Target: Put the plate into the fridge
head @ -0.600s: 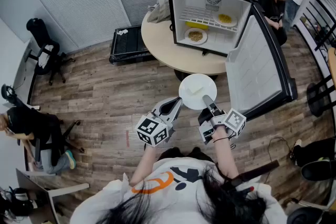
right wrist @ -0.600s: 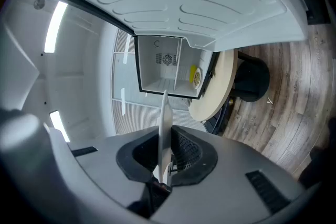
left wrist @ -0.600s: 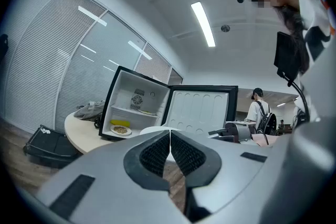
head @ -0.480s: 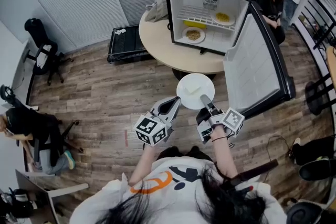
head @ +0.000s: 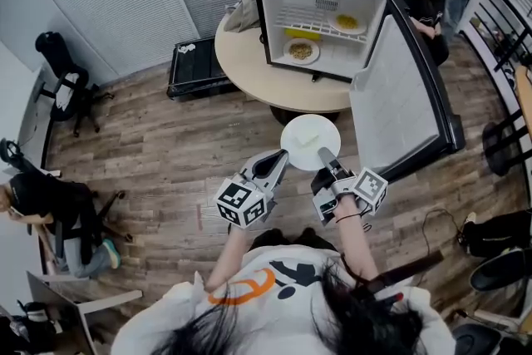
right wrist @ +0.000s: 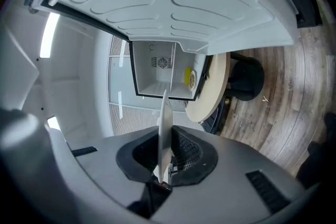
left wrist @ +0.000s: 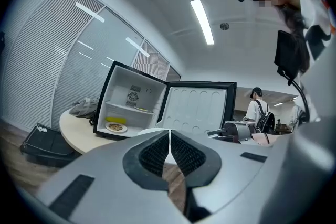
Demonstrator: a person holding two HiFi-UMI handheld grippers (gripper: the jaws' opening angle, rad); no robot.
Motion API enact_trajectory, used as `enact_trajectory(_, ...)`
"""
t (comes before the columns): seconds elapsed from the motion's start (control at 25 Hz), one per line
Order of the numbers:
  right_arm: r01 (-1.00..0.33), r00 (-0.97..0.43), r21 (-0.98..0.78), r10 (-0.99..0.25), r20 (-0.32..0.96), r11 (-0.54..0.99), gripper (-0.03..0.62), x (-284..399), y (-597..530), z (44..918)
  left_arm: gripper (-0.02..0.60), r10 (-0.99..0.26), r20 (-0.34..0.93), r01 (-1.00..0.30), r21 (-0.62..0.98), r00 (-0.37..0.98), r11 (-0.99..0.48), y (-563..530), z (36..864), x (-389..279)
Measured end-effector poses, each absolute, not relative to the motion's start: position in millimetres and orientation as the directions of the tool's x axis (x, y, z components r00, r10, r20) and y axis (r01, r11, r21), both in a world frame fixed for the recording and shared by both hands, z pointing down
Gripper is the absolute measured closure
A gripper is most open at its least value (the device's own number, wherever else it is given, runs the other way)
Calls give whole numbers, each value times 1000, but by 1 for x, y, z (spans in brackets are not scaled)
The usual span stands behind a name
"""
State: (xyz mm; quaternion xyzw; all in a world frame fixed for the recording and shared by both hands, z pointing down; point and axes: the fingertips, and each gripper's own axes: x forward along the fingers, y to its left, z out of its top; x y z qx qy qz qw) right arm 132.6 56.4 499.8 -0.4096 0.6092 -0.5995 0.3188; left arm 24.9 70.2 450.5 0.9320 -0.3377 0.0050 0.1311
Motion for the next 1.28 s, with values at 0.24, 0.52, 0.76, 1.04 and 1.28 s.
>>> enact_trajectory(0.24, -116, -462, -992, -881, 105, -57, 565, 140, 53, 500, 571, -625, 101, -629, 241, 774, -740, 67, 451, 35)
enact_trajectory(0.52, -108, -490, -992, -865, 112, -67, 565, 140, 43, 504, 571, -640, 99, -643, 236, 762, -729, 56, 450, 44)
enact_trajectory(0.76, -98, -523, -993, -845, 109, -67, 565, 144, 28, 507, 571, -671, 90, -671, 233, 736, -704, 45, 450, 51)
enact_trajectory(1.04, -86, -560, -995, -823, 92, -53, 565, 143, 8, 507, 571, -707, 94, -704, 250, 701, -665, 31, 456, 50)
enact_trajectory(1.28, -92, -559, -992, -820, 126, -90, 565, 142, -10, 518, 571, -705, 108, -705, 256, 701, -662, 11, 460, 46)
